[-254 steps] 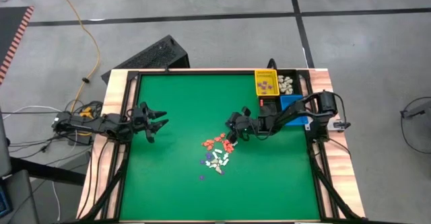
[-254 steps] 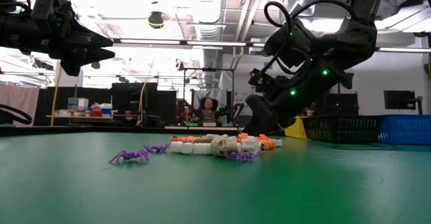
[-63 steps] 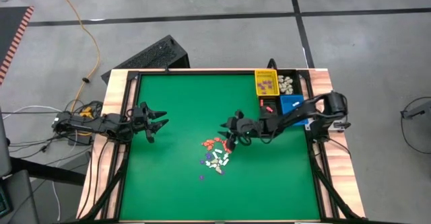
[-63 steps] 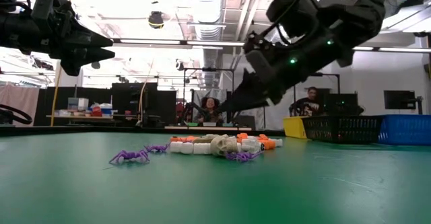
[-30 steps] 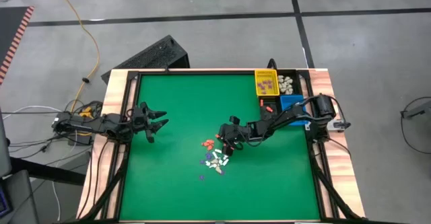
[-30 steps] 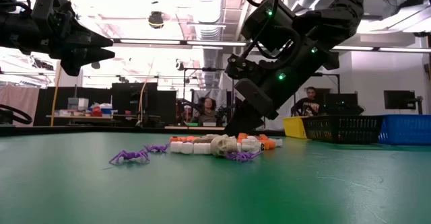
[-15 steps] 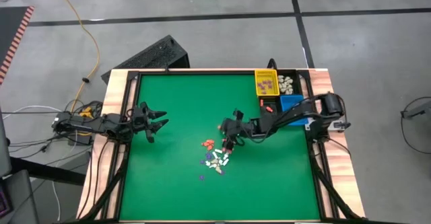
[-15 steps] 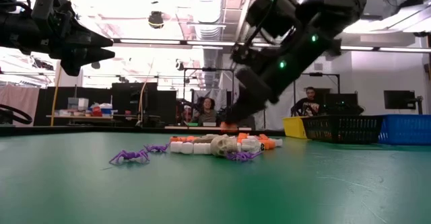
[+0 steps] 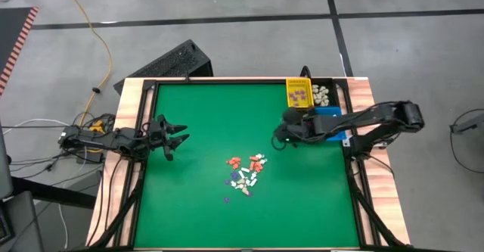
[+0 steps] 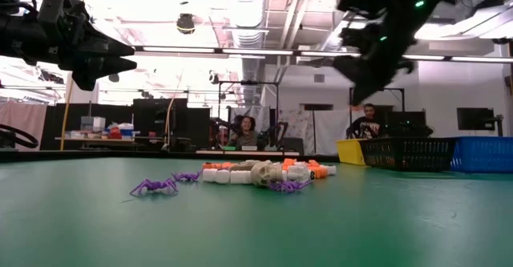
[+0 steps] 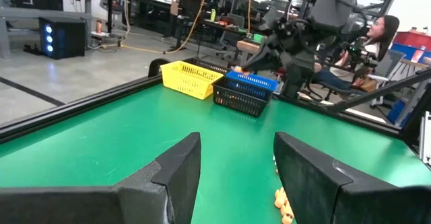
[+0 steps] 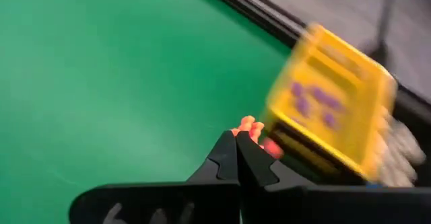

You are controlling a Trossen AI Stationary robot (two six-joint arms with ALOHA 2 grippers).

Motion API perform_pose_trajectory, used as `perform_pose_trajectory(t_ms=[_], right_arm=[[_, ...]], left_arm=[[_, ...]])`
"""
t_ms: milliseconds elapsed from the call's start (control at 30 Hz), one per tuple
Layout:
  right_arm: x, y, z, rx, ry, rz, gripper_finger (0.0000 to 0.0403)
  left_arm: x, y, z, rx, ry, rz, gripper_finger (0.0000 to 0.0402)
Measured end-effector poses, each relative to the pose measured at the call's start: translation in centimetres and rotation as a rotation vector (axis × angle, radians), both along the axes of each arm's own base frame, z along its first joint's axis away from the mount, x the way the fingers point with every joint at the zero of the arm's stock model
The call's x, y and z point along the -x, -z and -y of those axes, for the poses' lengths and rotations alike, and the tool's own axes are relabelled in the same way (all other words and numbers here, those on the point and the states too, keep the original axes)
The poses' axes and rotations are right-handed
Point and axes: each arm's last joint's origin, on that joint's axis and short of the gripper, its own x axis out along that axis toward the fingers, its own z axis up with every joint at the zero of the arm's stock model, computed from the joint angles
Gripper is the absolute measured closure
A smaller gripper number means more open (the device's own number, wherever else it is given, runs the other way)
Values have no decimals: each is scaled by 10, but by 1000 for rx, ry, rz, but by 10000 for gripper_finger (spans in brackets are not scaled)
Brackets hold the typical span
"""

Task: Sort Halloween decoration
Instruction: Put the orange skeleton toy into the bottom black basket

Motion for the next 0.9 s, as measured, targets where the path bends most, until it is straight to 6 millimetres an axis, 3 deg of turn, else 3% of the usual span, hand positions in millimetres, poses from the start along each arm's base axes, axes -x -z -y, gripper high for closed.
perform_pose_trajectory(t_ms=[100, 267, 600, 733, 900], right_arm=[[17, 1, 4, -20, 140, -27, 390], [30, 13, 8, -42, 260, -28, 379], [35, 22, 8, -87, 281, -49, 279], [28, 21, 7, -83, 233, -13, 245], [-8, 11, -4, -61, -95, 130, 233]], left_arm=[[0, 0, 0, 0, 0, 0, 223], [0, 0, 0, 0, 0, 0, 223], [0, 0, 0, 0, 0, 0, 223], [0, 0, 0, 0, 0, 0, 223], [0, 0, 0, 0, 0, 0, 223]])
